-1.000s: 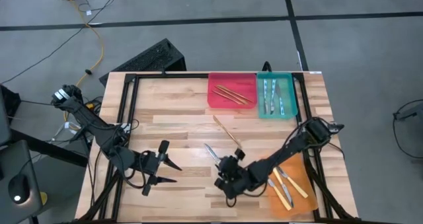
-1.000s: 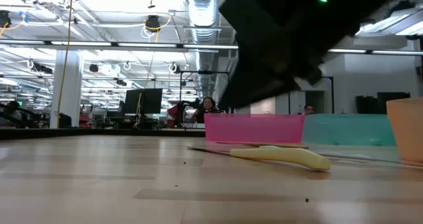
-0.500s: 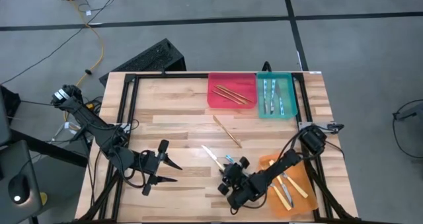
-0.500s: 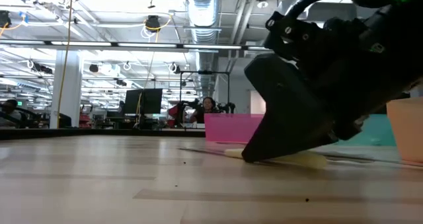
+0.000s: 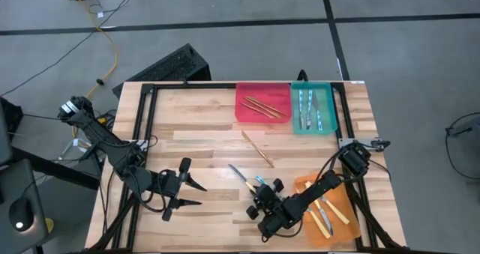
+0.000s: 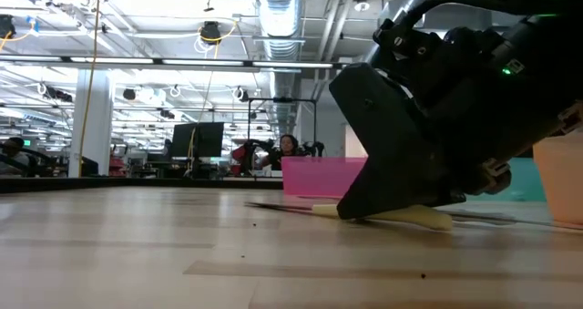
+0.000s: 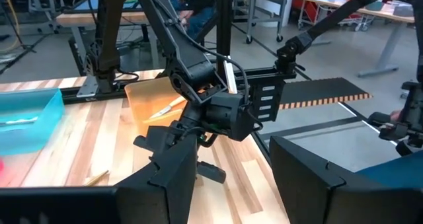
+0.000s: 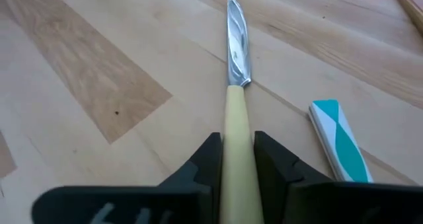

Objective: Sort silverware by color (type)
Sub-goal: Put the yellow knife into the orange bin

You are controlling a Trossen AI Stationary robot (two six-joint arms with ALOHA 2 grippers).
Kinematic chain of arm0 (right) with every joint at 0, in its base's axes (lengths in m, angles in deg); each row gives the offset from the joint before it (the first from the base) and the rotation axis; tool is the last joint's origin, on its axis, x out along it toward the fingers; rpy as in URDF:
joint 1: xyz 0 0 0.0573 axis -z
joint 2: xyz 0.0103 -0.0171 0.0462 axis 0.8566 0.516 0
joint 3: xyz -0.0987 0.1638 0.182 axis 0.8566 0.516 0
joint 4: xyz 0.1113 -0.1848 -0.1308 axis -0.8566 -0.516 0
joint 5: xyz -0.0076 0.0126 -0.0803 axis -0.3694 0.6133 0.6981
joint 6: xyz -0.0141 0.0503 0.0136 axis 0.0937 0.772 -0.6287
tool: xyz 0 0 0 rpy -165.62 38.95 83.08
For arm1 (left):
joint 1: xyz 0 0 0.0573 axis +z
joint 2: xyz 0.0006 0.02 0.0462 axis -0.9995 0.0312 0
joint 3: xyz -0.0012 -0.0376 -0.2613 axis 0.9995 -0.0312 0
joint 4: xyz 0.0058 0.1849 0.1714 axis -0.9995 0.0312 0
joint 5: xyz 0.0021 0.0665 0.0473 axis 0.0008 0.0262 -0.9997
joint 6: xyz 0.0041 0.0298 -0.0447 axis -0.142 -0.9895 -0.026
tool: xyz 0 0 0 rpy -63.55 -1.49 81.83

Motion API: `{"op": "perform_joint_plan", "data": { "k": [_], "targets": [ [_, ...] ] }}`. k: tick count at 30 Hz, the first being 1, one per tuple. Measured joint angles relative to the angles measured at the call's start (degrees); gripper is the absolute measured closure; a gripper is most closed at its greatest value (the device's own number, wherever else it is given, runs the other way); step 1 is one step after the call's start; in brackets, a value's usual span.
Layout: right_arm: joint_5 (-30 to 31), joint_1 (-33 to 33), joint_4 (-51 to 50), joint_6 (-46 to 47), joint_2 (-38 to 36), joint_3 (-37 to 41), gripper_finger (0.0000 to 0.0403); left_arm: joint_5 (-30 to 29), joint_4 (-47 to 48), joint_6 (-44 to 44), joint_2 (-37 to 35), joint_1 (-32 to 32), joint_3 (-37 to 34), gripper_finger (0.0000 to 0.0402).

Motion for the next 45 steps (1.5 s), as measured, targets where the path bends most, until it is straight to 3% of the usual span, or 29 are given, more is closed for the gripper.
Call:
{"op": "perform_joint_plan", "data": {
  "k": [14,31,45],
  "targets": [
    [2.1,0.0,0.9,9.2,-0.8,0.2,0.0326,-1.1,1.0,1.9,0.0,0.0,0.0,0.0229],
    [3.4,3.8,-0.5,8.7,-8.9,0.5,0.0326,-0.6,2.9,-0.1,0.0,-0.3,0.0,0.0229],
    [4.9,8.4,-15.8,9.0,-21.7,0.3,0.0326,-0.6,5.2,0.0,0.0,-0.2,0.0,0.0229]
  ]
}}
